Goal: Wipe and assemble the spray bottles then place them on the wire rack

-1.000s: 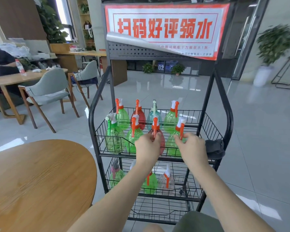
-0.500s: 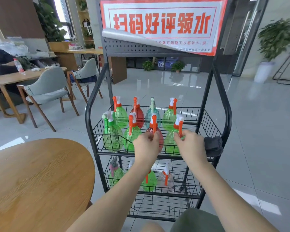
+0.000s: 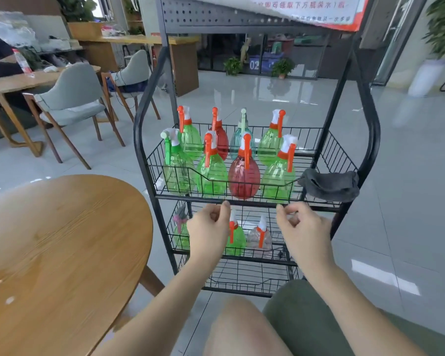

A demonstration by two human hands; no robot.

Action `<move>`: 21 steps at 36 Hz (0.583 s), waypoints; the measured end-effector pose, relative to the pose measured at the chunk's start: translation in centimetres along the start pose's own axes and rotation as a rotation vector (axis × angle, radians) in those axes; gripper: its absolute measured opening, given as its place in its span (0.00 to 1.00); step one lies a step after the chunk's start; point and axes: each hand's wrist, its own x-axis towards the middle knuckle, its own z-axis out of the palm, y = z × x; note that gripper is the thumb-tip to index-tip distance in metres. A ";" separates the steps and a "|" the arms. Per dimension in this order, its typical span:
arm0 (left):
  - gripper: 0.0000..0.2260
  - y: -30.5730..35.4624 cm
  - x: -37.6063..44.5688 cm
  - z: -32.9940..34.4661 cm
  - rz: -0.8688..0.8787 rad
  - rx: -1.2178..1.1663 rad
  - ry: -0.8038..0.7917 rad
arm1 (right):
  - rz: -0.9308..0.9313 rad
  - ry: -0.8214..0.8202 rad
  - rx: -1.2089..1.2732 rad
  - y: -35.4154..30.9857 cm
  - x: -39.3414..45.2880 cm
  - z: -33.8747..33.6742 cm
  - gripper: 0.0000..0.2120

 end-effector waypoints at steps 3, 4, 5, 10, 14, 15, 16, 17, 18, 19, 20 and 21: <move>0.13 -4.1 -0.8 0.2 -0.105 0.019 0.004 | 0.063 -0.160 -0.015 1.8 -2.7 2.7 0.10; 0.11 -5.3 -0.8 0.2 -0.133 0.044 0.000 | 0.095 -0.238 -0.013 2.1 -3.4 3.8 0.12; 0.09 -6.4 -0.8 0.2 -0.166 0.059 -0.003 | 0.120 -0.312 -0.018 2.4 -3.9 4.9 0.13; 0.15 -10.2 0.6 0.5 -0.311 0.080 -0.014 | 0.155 -0.437 -0.031 2.2 -5.3 10.5 0.13; 0.22 -11.2 2.3 0.8 -0.355 0.114 0.004 | 0.195 -0.504 -0.068 1.3 -5.0 13.1 0.12; 0.23 -11.3 2.7 0.9 -0.358 0.122 -0.002 | 0.210 -0.517 -0.072 1.4 -4.9 13.7 0.13; 0.24 -11.4 3.1 1.0 -0.357 0.135 -0.014 | 0.232 -0.514 -0.067 1.6 -4.9 14.5 0.13; 0.24 -11.5 3.5 1.1 -0.356 0.151 -0.026 | 0.254 -0.508 -0.063 1.9 -4.8 15.2 0.15; 0.23 -11.7 3.9 1.3 -0.359 0.166 -0.036 | 0.276 -0.503 -0.063 2.1 -4.7 15.8 0.16; 0.23 -11.8 4.2 1.4 -0.364 0.178 -0.048 | 0.293 -0.502 -0.069 2.3 -4.6 16.3 0.18; 0.23 -12.0 4.5 1.5 -0.365 0.184 -0.049 | 0.305 -0.505 -0.083 2.5 -4.4 16.7 0.19; 0.21 -12.0 4.8 1.6 -0.365 0.185 -0.053 | 0.306 -0.504 -0.097 2.6 -4.1 16.9 0.21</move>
